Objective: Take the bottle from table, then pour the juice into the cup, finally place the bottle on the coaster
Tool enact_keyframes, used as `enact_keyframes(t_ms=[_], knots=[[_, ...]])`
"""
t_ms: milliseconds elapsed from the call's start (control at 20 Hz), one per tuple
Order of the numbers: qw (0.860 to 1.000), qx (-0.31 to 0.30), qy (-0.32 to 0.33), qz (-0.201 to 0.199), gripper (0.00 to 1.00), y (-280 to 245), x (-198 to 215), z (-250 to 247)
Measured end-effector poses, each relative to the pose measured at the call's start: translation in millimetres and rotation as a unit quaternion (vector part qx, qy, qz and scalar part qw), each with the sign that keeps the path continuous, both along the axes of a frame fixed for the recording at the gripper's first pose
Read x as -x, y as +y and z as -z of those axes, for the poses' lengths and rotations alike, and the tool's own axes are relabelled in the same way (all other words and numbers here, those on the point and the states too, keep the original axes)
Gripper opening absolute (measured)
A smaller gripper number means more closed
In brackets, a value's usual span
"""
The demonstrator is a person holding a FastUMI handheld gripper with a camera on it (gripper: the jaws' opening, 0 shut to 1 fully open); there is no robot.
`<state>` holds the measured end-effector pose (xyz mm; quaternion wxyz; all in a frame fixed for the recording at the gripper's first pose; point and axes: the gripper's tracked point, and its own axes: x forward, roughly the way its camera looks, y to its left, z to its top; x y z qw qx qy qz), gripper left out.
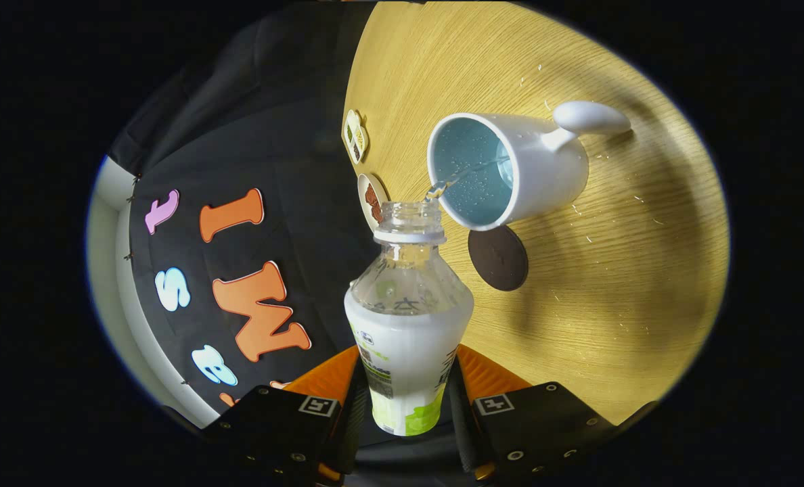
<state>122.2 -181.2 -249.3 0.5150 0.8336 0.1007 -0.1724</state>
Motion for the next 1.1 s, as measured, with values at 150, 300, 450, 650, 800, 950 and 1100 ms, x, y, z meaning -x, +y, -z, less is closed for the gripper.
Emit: enact_keyframes(t_ms=[150,300,450,650,800,950,1100], knots=[[1.0,-0.004,0.0,-0.002,0.59,-0.2,0.3,0.2],[1.0,-0.006,0.0,-0.004,0.59,0.1,0.8,0.0],[1.0,-0.01,0.002,-0.007,0.59,0.3,1.2,0.4],[1.0,-0.017,0.002,-0.012,0.59,1.6,0.4,-1.0],[1.0,-0.024,0.004,-0.012,0.59,1.1,0.3,-3.1],[1.0,-0.024,0.006,-0.012,0.59,0.8,1.5,-1.2],[1.0,-0.029,0.006,-0.009,0.59,-1.3,2.1,-2.6]])
